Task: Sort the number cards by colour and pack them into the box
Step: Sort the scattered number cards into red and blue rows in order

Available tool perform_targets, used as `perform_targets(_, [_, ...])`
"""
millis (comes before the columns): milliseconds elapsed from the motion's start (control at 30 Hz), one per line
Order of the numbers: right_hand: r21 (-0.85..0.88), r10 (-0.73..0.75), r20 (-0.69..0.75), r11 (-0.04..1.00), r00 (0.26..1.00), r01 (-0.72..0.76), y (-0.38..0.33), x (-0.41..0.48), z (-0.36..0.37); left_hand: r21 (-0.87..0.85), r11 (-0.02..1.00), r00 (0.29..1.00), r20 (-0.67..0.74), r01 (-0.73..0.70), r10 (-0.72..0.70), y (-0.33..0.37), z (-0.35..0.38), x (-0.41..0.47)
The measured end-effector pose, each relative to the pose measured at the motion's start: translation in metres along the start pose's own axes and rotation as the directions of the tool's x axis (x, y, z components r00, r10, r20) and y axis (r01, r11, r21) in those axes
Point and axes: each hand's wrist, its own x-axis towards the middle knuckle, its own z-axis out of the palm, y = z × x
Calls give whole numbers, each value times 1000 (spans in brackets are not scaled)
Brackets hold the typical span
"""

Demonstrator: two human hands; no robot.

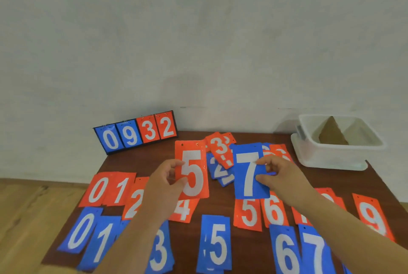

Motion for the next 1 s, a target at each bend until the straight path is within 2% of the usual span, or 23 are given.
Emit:
perform_targets(200, [-25, 52, 125, 998, 991, -49, -23, 10, 95, 27, 995, 993, -63, 97, -96, -72, -76, 4])
perform_targets(400, [-20, 88, 100, 996, 991, -86, -41, 24, 128, 62, 995, 997, 17, 78, -80, -98, -95, 27])
perform_targets(533, [-12, 178, 24, 984, 984, -177, -26, 14, 106, 58, 996, 984, 166, 62, -71, -98, -70, 43])
perform_targets(633, [26, 254, -90, 967, 963, -253, -1, -7, 75, 54, 998, 957, 286, 26, -40, -90, -32, 50])
perform_targets(800, [101, 410, -232, 912, 882, -398, 52, -57, 15, 37, 999, 890, 456, -35, 14, -64, 49, 42])
perform_targets(900, [110, 444, -255, 896, 859, -430, 84, -80, -18, 11, 999, 859, 512, -30, 20, -47, 91, 31])
perform_targets(1000, [106, 473, -246, 881, 846, -461, 117, -93, -49, 24, 1000, 862, 507, -19, 4, -36, 124, 18])
